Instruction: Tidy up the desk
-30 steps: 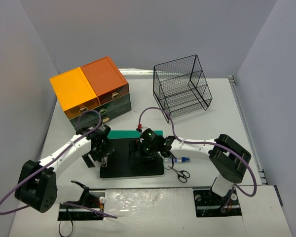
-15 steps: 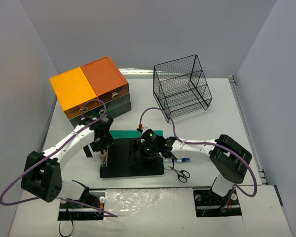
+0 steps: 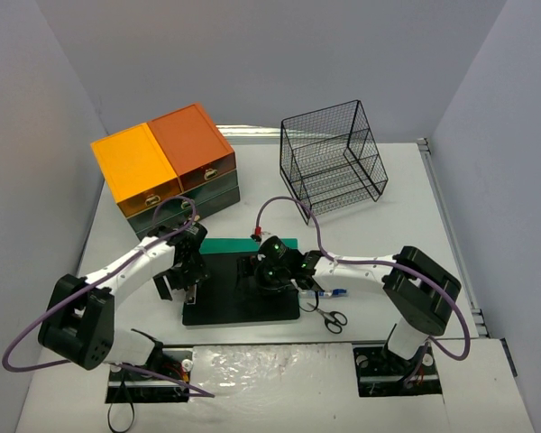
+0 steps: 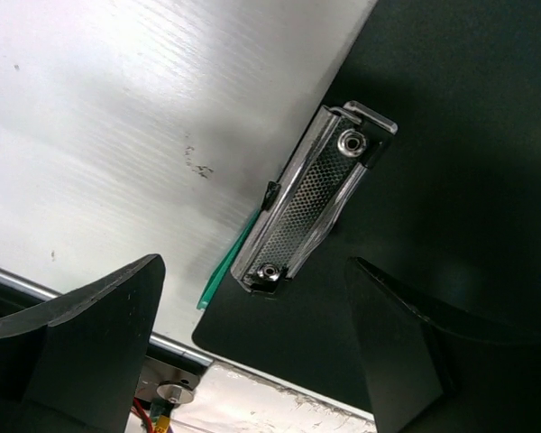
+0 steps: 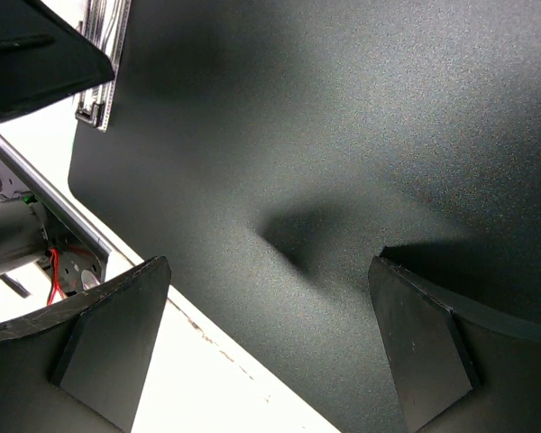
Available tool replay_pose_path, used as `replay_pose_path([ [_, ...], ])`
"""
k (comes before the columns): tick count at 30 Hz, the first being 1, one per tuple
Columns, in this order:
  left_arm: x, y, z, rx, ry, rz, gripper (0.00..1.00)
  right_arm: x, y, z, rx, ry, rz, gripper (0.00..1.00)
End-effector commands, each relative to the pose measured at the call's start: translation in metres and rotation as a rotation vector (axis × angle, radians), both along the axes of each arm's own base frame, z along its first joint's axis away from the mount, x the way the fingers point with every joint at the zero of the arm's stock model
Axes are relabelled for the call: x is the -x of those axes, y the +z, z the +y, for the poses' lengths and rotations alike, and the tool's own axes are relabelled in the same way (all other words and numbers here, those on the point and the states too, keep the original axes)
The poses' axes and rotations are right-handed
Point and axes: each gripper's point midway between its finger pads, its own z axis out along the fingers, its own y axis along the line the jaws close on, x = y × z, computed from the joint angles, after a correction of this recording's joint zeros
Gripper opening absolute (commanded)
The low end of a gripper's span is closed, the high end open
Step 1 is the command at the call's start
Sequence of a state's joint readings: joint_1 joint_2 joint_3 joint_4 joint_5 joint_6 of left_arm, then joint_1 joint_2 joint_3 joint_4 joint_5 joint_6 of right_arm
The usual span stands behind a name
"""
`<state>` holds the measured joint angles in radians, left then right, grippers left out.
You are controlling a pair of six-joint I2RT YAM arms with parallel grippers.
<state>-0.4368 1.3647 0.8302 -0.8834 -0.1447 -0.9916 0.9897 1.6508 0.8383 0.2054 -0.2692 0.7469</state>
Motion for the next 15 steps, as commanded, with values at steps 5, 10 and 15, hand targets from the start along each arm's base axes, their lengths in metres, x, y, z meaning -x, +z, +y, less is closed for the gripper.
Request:
replay_pose_path([
  [5, -0.023, 0.001, -0.015, 0.047, -0.070, -0.046, 0.78, 0.010, -0.012, -0.015, 0.061, -0.011, 0.024, 0.89],
  [10, -0.027, 0.000, -0.014, 0.023, -0.086, -0.032, 0.74, 0.011, -0.014, -0.017, 0.066, -0.016, 0.026, 0.89],
  [15, -0.027, -0.001, -0.012, 0.007, -0.086, -0.029, 0.67, 0.012, -0.014, -0.018, 0.063, -0.016, 0.026, 0.89],
])
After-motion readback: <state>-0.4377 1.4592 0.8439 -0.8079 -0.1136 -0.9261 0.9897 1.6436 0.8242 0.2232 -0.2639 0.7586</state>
